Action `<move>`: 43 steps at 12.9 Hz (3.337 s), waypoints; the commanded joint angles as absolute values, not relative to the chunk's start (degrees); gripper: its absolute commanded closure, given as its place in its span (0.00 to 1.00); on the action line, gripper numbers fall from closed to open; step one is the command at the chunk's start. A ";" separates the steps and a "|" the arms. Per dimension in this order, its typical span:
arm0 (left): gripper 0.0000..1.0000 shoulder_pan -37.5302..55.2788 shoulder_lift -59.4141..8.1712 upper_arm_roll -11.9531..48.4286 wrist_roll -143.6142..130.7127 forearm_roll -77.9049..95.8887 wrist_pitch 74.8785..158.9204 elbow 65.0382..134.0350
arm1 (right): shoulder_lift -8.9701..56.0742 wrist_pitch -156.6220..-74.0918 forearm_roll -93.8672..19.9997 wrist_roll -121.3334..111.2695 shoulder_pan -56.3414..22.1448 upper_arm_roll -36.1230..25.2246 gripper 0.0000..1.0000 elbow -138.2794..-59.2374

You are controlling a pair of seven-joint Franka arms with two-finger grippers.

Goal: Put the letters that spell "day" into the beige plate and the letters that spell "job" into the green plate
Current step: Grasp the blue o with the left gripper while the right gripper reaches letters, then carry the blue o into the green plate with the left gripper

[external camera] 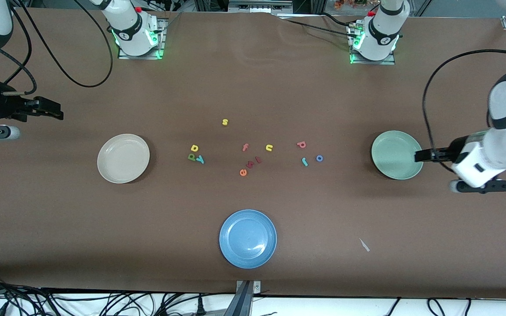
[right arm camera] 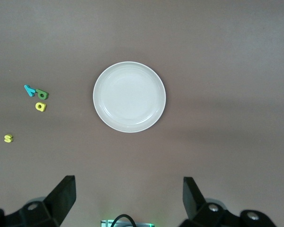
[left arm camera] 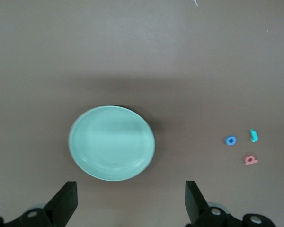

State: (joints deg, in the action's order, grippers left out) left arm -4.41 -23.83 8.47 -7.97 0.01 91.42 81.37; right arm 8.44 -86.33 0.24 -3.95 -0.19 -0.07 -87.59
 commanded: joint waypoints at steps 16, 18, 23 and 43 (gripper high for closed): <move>0.05 13.79 -33.48 8.00 -44.73 9.06 130.51 104.59 | 18.01 -95.80 -5.10 5.45 -9.66 0.44 0.00 -87.01; 0.22 14.06 -34.01 8.00 -45.26 6.78 130.69 105.37 | 19.77 -99.47 -5.18 7.28 -11.42 0.44 0.00 -88.23; 0.30 15.20 -33.49 8.09 -45.52 6.50 136.05 109.60 | 19.34 -116.78 -4.83 15.80 -12.22 6.14 0.00 -101.41; 0.92 8.55 -21.83 7.74 -35.45 4.13 118.69 107.49 | 25.66 -146.86 5.45 48.43 -17.31 12.48 0.00 -122.43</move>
State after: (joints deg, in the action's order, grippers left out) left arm 12.59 -29.46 7.61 -41.08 5.53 125.98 106.43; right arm 26.48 -145.38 3.96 47.06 -17.38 12.17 -120.72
